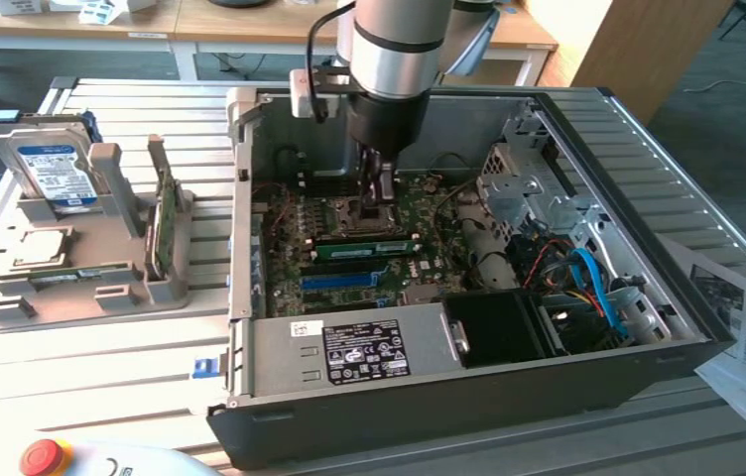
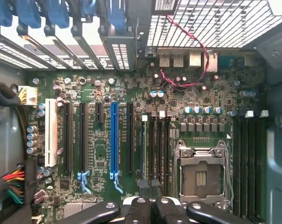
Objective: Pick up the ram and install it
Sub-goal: 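Press down the ram until it locks into place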
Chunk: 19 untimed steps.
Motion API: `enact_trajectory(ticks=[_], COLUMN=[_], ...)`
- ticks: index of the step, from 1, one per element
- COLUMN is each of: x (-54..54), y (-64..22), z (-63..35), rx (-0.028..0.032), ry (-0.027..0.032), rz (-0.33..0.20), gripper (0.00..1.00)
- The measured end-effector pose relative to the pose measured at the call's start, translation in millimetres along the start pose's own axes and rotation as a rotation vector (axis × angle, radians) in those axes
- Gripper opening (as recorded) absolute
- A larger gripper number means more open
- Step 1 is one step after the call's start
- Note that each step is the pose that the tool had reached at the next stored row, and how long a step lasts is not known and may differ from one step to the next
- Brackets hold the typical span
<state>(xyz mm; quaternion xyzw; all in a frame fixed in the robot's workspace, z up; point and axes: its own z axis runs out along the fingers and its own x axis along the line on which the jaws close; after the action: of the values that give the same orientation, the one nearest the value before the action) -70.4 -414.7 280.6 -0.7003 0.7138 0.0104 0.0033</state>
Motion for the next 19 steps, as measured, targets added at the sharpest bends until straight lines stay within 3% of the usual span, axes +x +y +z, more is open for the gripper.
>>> enact_trajectory(ticks=[19], x=[-0.7], y=[0.4], z=[-36.3], rx=[0.0001], ry=[0.0047], rz=[0.0], gripper=[0.11])
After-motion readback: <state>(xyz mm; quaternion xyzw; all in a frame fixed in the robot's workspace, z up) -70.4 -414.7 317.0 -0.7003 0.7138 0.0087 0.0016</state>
